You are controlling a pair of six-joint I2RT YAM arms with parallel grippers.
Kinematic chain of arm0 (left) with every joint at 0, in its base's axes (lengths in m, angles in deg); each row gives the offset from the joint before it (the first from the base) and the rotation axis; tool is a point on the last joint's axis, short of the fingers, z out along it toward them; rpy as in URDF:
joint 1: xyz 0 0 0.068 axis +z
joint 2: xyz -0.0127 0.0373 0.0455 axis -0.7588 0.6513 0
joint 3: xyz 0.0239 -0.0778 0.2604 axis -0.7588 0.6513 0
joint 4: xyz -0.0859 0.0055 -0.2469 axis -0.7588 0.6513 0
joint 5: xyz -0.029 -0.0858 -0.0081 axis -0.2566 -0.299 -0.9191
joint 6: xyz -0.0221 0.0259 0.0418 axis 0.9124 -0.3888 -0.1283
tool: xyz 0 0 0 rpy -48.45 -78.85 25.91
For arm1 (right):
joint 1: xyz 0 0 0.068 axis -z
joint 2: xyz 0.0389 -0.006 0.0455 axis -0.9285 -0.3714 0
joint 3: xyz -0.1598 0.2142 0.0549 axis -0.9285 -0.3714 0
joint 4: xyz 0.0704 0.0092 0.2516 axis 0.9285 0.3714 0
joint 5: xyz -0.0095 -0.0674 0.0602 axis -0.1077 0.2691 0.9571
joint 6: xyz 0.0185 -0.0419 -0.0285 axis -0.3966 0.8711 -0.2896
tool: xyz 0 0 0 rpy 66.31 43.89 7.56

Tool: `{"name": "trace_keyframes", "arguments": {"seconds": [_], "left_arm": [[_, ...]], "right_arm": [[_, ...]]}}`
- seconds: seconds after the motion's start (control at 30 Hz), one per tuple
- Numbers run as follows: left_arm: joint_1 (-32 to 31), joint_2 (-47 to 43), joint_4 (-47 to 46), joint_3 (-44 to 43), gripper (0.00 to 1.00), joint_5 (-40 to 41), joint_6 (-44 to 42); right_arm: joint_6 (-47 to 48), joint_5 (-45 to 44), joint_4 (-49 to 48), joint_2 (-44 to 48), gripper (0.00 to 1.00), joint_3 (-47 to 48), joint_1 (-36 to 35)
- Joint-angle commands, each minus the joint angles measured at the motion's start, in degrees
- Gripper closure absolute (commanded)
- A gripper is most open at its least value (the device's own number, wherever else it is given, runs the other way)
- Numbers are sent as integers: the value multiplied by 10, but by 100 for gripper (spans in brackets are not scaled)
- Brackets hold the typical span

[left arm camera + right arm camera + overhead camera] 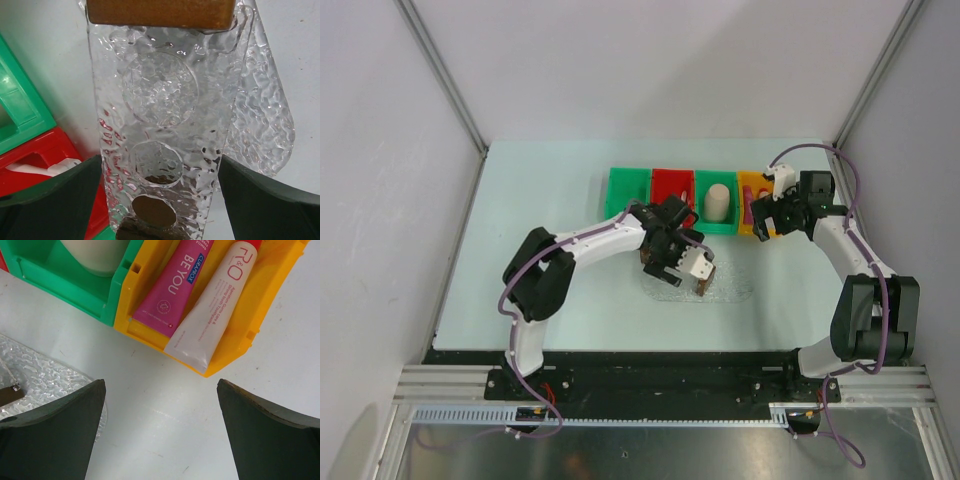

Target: Prepare toiletry sets of a toothbrush and toothpaste on the tray

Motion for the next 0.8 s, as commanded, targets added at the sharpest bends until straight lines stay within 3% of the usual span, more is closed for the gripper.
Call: {"name": "trace_keyframes", "arguments": {"seconds": [0.0,0.3,0.77], "left_arm": [[3,7,7,-32,0,-20,-15],[3,11,24,-35,1,-34,10],[-4,20,29,-50,13,-29,145]], "right_arm": [[9,-4,0,-5,0,23,-2],[10,-3,0,-6,0,23,-2],[10,-3,1,-9,0,23,-5]]}}
